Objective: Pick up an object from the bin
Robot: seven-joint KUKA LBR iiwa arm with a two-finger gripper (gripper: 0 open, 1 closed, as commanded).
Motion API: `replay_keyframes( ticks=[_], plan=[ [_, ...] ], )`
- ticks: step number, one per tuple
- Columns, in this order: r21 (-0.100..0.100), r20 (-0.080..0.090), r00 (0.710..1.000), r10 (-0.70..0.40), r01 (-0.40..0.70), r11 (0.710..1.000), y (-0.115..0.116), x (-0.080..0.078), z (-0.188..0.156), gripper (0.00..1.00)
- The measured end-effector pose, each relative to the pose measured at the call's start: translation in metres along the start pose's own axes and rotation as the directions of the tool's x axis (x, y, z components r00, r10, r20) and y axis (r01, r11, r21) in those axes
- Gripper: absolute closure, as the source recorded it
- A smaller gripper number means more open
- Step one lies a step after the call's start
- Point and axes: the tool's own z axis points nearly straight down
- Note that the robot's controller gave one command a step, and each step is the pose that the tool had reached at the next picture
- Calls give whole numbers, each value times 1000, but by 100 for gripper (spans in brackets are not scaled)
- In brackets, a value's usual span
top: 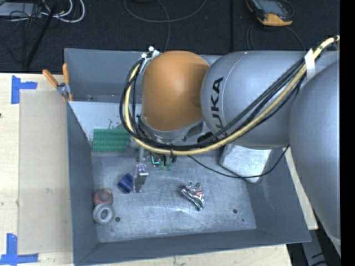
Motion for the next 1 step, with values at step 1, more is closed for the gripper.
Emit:
replay_keyframes(
  ticks=[1],
  plan=[
    [2, 7, 878, -478, 478, 878, -11, -14, 126, 0]
  ],
)
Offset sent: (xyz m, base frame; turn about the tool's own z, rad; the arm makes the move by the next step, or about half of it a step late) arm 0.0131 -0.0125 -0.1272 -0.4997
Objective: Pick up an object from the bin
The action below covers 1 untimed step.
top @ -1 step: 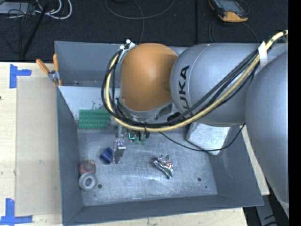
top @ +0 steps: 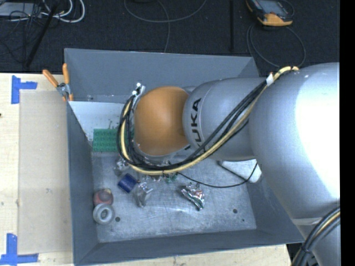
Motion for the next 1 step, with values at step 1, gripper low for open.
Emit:
replay_keyframes(
  ticks=[1],
  plan=[
    [3, 5, 882, -470, 470, 882, -4, -33, -30, 0]
  ],
)
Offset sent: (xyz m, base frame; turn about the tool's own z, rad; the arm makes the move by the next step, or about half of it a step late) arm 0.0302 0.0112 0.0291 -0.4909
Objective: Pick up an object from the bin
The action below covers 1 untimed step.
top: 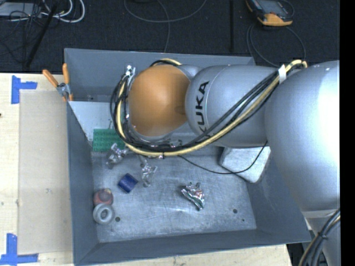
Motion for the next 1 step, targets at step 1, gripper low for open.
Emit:
replay_keyframes(
  ticks=[1],
  plan=[
    [-5, -4, 971, -237, 237, 971, 25, 0, 1, 0]
  ],
)
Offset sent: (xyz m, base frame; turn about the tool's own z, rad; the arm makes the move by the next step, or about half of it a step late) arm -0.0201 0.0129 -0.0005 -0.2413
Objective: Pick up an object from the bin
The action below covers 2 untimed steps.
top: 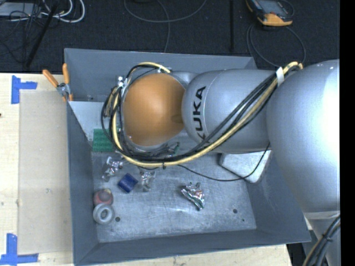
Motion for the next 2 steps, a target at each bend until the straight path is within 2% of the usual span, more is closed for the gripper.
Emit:
replay_keyframes(
  ticks=[1, 2],
  plan=[
    [1, 0, 998, -69, 69, 998, -20, -10, 29, 0],
    [2, -2, 937, -349, 349, 937, 1, -17, 28, 0]
  ],
)
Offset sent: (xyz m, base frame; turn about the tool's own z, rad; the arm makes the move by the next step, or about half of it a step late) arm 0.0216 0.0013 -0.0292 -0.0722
